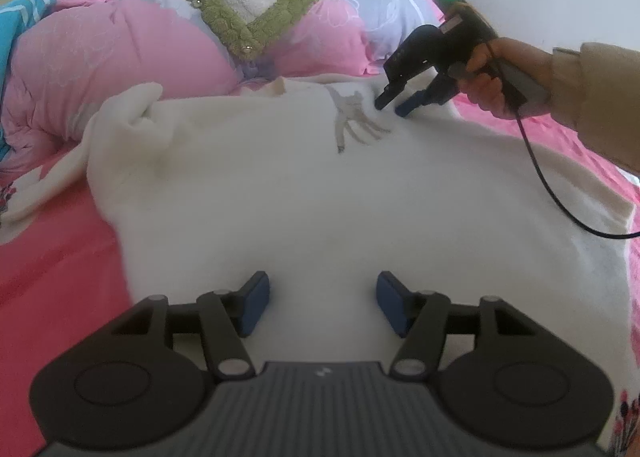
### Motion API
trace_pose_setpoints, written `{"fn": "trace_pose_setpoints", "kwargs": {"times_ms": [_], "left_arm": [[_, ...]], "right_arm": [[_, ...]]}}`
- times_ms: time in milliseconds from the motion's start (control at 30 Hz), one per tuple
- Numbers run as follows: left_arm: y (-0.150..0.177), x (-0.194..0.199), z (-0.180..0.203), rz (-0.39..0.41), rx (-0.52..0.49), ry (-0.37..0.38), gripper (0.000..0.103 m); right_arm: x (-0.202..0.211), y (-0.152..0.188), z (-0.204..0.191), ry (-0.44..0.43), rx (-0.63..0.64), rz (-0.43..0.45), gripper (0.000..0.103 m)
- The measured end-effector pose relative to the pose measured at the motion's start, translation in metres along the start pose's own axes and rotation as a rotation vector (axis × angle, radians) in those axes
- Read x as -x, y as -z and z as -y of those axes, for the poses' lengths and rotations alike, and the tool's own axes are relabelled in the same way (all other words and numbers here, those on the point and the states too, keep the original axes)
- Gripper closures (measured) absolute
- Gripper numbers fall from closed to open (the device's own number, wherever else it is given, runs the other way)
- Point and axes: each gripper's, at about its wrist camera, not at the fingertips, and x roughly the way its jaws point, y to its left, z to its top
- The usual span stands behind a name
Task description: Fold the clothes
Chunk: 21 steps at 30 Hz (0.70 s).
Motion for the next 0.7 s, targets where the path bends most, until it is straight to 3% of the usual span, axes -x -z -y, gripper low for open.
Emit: {"fn": "trace_pose_setpoints", "kwargs": {"times_ms": [133,267,567,700], "left_arm": [[0.000,0.000,0.000,0.004,-0.002,-0.002,0.042],[0.001,-0.001,0.001,0.007,-0.004,-0.004,0.042],[0.002,-0.001,0.000,0.024,0.005,-0.004,0.042],[0.004,0.000,0.001,0.038,0.004,-0.008,0.041]], "right_arm": [[0.014,0.010,0.013,-0.053,-0.089,0.032,0.070],[0.061,0.039,0.026,-0.074,-0.066,0.065,0.065],[0.162,0.130,0.105,-0.008,-0.152,0.130,0.061],[0.172,0.141,0.095,-0.105,-0.100,0.143,0.062]]}}
